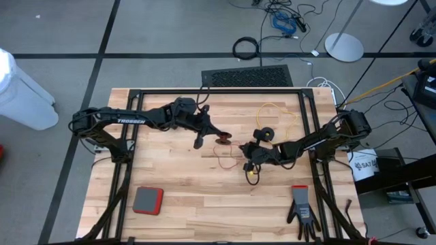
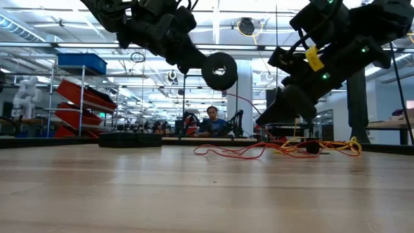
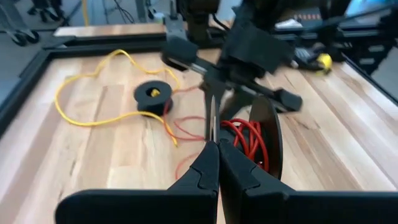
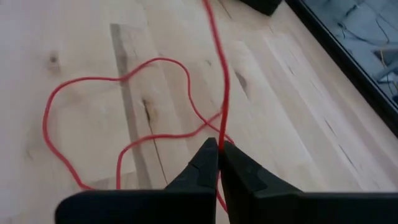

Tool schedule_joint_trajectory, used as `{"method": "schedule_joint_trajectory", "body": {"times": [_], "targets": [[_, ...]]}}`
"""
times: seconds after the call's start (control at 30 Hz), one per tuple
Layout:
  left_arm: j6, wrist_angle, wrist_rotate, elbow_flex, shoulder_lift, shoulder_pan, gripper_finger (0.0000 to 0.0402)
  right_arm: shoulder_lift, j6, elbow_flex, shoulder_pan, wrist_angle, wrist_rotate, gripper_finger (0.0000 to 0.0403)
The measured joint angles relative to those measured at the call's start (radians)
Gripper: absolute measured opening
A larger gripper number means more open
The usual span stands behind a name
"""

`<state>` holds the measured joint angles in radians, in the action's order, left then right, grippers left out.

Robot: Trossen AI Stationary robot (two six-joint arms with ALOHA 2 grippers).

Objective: Coil cords
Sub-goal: Coil the red wire onto the black spool

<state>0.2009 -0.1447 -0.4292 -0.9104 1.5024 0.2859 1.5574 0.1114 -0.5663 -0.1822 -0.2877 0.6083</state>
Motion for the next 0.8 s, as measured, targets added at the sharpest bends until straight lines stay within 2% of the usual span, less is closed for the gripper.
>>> {"method": "schedule_joint_trajectory", "body": {"times": [0.33, 0.53, 0.8], "targets": [[0.076, 0.103, -0.021, 0.000, 0.000, 0.000, 0.0000, 0.000, 0.045, 0.000, 0.028, -0.024, 0.001, 0.0001], [0.128, 0.138, 0.131, 0.000, 0.000, 0.000, 0.0000, 0.000, 0.022, 0.000, 0.028, -0.128, -0.012, 0.0000], [0.212, 0.133, 0.258, 0.000, 0.043, -0.025, 0.0000, 0.000, -0.016, 0.000, 0.028, -0.290, -0.038, 0.0000]]}}
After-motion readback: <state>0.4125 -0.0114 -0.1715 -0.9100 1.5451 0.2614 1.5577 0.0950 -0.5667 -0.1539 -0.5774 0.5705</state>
